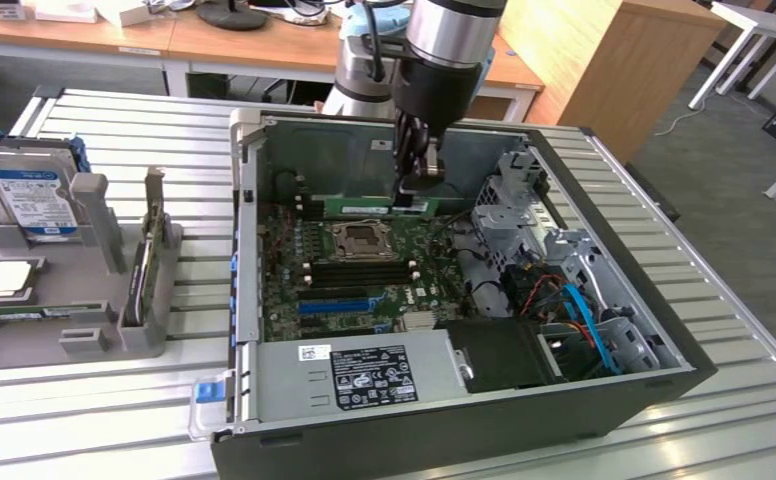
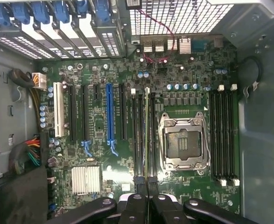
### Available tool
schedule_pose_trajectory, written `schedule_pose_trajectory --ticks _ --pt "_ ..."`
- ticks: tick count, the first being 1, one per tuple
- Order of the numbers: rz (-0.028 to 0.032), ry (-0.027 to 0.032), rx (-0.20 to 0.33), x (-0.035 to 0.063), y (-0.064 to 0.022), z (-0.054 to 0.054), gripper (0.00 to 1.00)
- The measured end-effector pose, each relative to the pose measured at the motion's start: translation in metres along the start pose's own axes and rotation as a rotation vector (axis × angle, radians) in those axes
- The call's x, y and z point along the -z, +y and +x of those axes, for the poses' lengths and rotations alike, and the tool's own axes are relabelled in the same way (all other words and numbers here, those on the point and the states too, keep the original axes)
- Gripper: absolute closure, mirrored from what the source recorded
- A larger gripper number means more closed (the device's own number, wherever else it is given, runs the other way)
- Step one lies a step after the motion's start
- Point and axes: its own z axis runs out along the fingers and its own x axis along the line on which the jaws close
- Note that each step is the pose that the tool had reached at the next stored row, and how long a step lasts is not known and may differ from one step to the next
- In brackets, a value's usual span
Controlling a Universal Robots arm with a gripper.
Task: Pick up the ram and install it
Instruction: 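Insert the ram into the slot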
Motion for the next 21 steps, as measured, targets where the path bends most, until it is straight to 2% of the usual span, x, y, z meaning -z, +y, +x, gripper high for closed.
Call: schedule_pose_trajectory --ticks 7,11,21 --pt "0.0001 -0.0002 0.0 -0.0013 0.0 0.0 0.88" --pt "0.0001 -0.0001 0.0 -0.0073 -0.0001 -0.0001 0.88" --pt "0.0 0.0 0.0 -0.0079 -0.0002 0.004 0.88"
